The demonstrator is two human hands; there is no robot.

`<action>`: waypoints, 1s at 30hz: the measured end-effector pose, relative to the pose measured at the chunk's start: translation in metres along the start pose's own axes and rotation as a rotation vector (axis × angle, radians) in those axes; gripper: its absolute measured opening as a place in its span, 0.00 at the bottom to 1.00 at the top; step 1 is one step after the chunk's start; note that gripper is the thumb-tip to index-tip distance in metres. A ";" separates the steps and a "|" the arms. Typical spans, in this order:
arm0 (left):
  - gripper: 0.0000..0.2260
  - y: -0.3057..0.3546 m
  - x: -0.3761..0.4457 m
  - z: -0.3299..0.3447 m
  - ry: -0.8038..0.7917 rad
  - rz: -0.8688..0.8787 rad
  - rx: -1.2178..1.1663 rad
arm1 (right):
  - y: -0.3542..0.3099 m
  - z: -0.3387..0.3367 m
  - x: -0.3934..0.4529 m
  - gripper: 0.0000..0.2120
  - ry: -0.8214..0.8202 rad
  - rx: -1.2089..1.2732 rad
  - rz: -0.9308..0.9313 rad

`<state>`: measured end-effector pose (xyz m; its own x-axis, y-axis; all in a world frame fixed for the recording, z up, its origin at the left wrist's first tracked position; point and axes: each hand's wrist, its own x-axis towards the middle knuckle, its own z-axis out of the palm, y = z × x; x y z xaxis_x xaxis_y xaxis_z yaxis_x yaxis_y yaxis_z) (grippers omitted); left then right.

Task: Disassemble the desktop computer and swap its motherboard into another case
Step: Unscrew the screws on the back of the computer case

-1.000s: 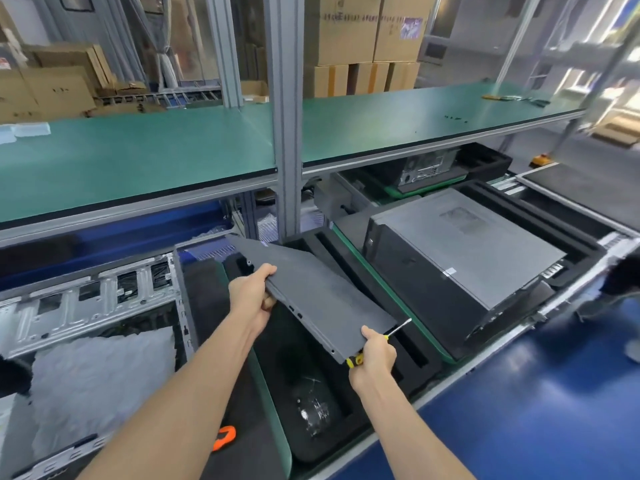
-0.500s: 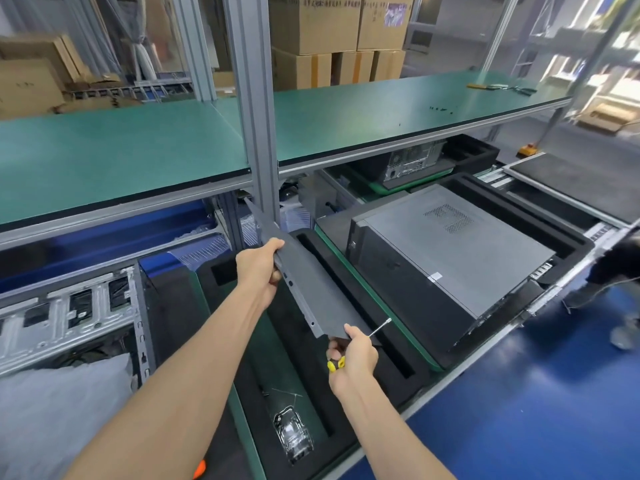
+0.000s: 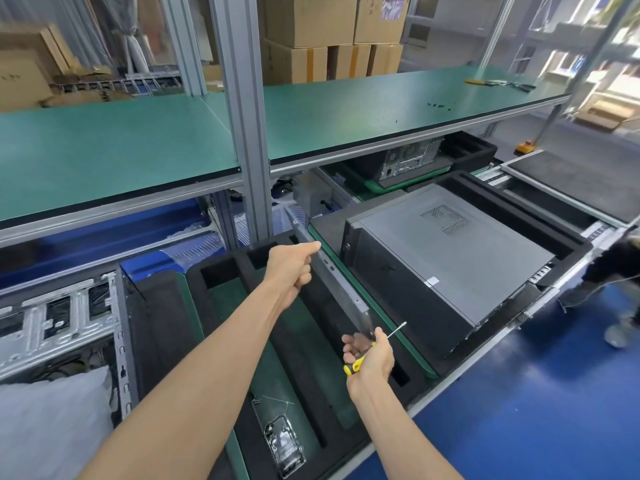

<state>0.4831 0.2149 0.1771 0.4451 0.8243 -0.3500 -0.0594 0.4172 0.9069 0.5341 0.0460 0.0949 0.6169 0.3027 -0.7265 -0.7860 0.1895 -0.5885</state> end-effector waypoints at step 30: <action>0.13 -0.203 -0.084 -0.115 0.068 -0.317 0.239 | 0.063 -0.028 -0.024 0.08 -0.504 -1.132 -0.327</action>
<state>0.3555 0.1052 -0.0044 0.3471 0.6961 -0.6285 0.2839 0.5607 0.7778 0.4713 0.0249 0.0653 0.4957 0.7582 -0.4236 0.0244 -0.4997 -0.8659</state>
